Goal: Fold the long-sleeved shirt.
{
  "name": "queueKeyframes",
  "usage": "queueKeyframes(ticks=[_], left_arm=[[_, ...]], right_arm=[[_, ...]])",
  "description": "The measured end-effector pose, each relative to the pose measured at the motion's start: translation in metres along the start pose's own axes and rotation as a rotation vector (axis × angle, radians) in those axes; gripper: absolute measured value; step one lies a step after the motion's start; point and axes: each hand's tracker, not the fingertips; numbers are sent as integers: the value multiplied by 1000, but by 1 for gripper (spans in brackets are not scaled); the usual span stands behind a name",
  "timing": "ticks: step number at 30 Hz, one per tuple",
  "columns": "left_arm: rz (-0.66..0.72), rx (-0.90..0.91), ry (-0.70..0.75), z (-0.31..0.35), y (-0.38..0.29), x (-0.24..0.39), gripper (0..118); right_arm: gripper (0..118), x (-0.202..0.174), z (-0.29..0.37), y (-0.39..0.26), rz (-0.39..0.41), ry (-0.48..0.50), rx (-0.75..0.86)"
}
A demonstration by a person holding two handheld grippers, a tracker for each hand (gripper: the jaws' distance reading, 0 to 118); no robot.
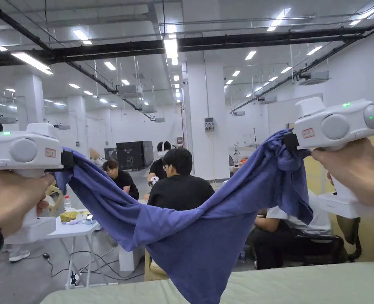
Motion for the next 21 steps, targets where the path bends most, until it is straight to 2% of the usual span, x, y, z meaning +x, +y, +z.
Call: queueKeyframes(ticks=[4, 13, 21], left_arm=[[18, -9, -18, -11, 1, 4, 10], [19, -7, -12, -44, -12, 12, 10], [-2, -23, -10, -101, -20, 22, 10]], right_arm=[[12, 5, -6, 3, -77, 3, -10], [12, 12, -28, -6, -94, -18, -17], [12, 16, -88, -23, -72, -41, -47]])
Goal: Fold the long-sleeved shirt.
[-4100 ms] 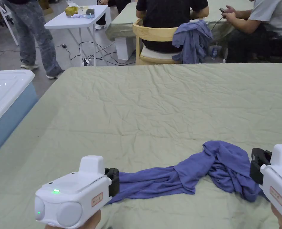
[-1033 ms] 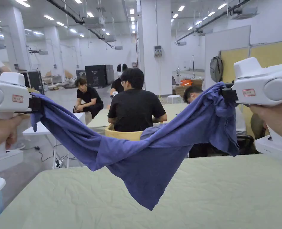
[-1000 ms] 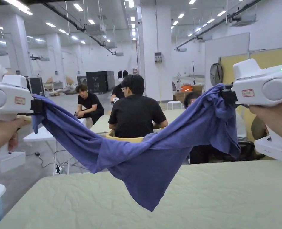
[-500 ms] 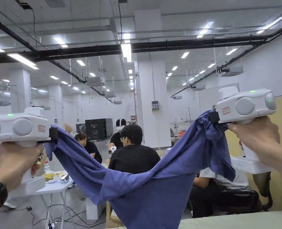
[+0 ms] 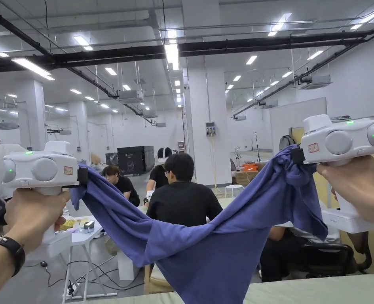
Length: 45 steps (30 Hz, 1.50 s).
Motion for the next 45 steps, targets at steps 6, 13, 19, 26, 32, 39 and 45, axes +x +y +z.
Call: queueKeyframes(ticks=[6, 13, 19, 26, 32, 39, 45], left_arm=[[-1, -26, 6, -64, -16, 5, 10], [-14, -65, -5, -138, -62, 11, 10], [-26, -158, -19, -199, -127, 22, 10], [-5, -292, -57, -245, -216, 35, 10], [20, -379, -67, -252, -277, 36, 10], [13, -425, -93, -200, -315, 18, 10], [8, -508, -104, -121, -358, 2, 10]], right_arm=[[12, -3, -68, -21, 6, 9, -47], [12, -11, -153, -68, 24, 22, -116], [12, -22, -218, -136, 28, 45, -212], [12, -37, -268, -229, 48, 77, -353], [12, -40, -275, -287, 54, 85, -433], [12, -25, -226, -330, 55, 120, -465], [12, -15, -149, -389, 11, 152, -533]])
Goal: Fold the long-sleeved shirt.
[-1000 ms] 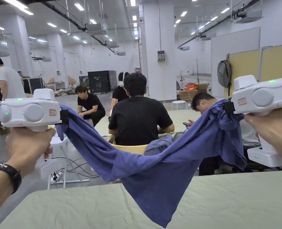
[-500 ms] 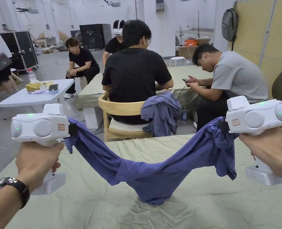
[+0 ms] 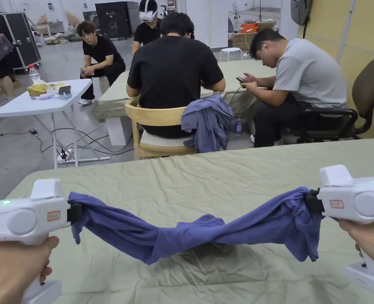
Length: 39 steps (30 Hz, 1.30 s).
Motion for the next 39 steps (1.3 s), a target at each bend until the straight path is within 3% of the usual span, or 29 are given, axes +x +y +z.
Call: queueKeyframes(ticks=[5, 7, 15, 19, 27, 29, 30, 31, 35, 39], left_arm=[[18, -45, -31, 51, -69, -1, 10], [19, -82, -35, 71, -100, -3, 10], [137, -190, -42, 125, -204, -29, 10], [152, -266, -5, 123, -237, -41, 10], [138, -405, 11, 89, -270, -40, 14], [116, -425, 38, 78, -273, -47, 34], [98, -431, 58, 78, -273, -45, 46], [77, -431, 74, 80, -273, -43, 50], [56, -321, 55, 101, -267, -35, 51], [35, -223, 13, 133, -247, -16, 51]], right_arm=[[12, -8, 31, -80, 0, 44, -64], [12, -16, 45, -110, 37, 59, -100], [12, -38, 94, -203, -4, 114, -166], [12, -48, 97, -227, 30, 110, -213], [12, -50, 76, -243, -11, 112, -288], [28, -49, 71, -243, -55, 120, -332], [44, -47, 70, -244, -64, 106, -339], [59, -47, 71, -245, -62, 91, -345], [61, -51, 85, -245, -47, 61, -313], [61, -56, 120, -235, -86, 63, -212]])
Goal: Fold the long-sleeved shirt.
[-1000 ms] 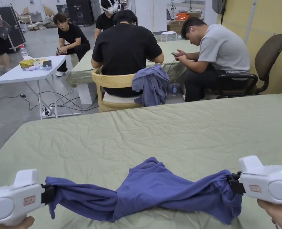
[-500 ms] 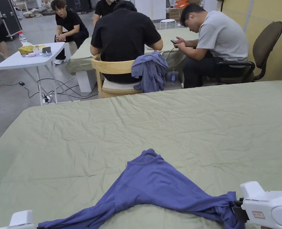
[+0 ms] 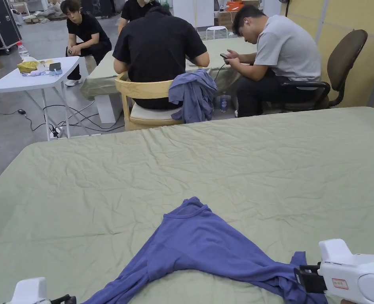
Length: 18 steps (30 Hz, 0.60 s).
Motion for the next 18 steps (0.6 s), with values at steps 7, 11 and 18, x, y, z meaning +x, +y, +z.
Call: queueKeyframes(ticks=[7, 11, 18], left_arm=[[-56, 232, -132, 62, 23, 63, 33], [-106, 302, -186, 83, 21, 103, 3], [-138, 290, -277, 89, 22, 147, 0]], right_arm=[[54, -30, 84, -7, -30, -36, 224], [8, -50, 125, -36, -68, -64, 327], [1, -52, 152, -68, -112, -101, 287]])
